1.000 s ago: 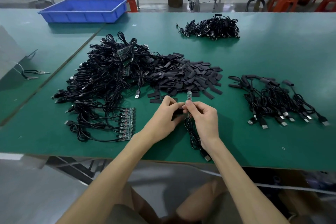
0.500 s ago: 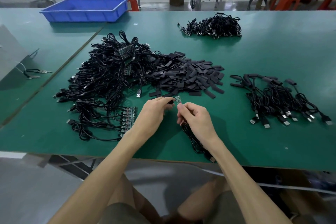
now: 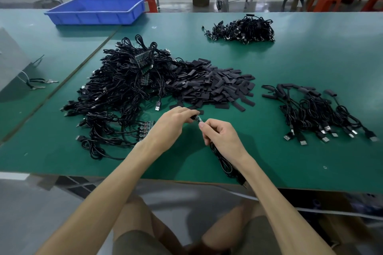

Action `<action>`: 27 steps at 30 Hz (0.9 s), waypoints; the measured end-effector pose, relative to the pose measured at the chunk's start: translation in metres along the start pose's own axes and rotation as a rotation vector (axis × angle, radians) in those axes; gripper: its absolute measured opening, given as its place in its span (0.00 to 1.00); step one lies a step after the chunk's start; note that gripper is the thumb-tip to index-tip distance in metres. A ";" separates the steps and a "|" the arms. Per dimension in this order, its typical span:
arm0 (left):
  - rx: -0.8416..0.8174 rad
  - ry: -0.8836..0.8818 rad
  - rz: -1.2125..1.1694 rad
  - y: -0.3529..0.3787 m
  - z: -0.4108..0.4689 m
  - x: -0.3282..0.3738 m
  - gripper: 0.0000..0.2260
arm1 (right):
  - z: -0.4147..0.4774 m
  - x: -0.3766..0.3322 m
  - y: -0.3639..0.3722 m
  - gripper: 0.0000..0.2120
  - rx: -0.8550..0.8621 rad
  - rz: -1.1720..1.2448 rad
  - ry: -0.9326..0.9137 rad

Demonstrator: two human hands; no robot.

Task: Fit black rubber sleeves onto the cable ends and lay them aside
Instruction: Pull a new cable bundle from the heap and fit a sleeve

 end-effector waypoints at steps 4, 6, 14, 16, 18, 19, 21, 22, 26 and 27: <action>0.005 0.070 0.040 -0.005 0.002 -0.002 0.29 | 0.000 0.001 0.000 0.19 -0.021 -0.017 0.003; -0.007 0.105 0.068 -0.006 0.003 -0.002 0.29 | 0.000 0.001 0.000 0.19 -0.025 -0.018 0.002; -0.078 0.251 0.180 -0.014 0.007 -0.006 0.33 | 0.002 0.003 0.001 0.20 -0.054 -0.040 0.008; -0.106 0.288 0.211 -0.015 0.008 -0.005 0.33 | 0.002 0.003 0.001 0.20 -0.061 -0.041 0.007; -0.126 0.319 0.218 -0.018 0.008 -0.005 0.31 | 0.002 0.003 0.001 0.20 -0.068 -0.034 0.010; -0.135 0.325 0.210 -0.020 0.009 -0.005 0.31 | 0.002 0.003 0.002 0.20 -0.071 -0.030 0.009; -0.146 0.329 0.188 -0.024 0.009 -0.005 0.31 | 0.002 0.003 0.002 0.20 -0.077 -0.023 0.004; -0.147 0.331 0.180 -0.025 0.009 -0.004 0.31 | 0.002 0.003 0.001 0.20 -0.081 -0.017 0.003; -0.125 0.328 0.122 -0.026 0.006 -0.001 0.27 | 0.001 0.002 0.000 0.20 -0.099 0.053 -0.005; -0.119 0.325 0.106 -0.025 0.006 -0.001 0.27 | 0.001 0.002 0.000 0.20 -0.101 0.075 -0.005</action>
Point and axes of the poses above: each hand's wrist, its own z-axis towards the middle knuckle, its own y-axis out of the palm, x = y × z, the point moved 3 cm from there along z, towards the middle knuckle, and after that the axes turned 10 degrees about z, right-handed, at the moved point
